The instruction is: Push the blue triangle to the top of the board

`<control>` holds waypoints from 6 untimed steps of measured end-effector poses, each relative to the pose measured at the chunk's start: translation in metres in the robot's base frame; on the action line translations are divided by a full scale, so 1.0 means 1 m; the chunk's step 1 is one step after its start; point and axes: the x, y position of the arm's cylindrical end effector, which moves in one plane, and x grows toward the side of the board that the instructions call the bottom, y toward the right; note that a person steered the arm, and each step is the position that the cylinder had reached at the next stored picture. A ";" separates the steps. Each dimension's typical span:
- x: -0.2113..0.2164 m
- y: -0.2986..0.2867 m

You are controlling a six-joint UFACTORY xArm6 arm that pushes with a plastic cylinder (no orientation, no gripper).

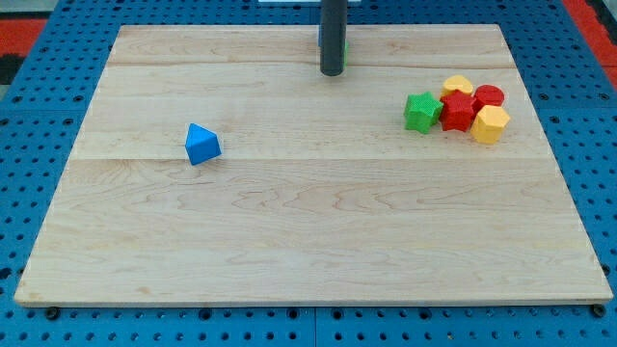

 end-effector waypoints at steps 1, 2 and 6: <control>-0.008 0.008; -0.019 0.010; 0.048 -0.063</control>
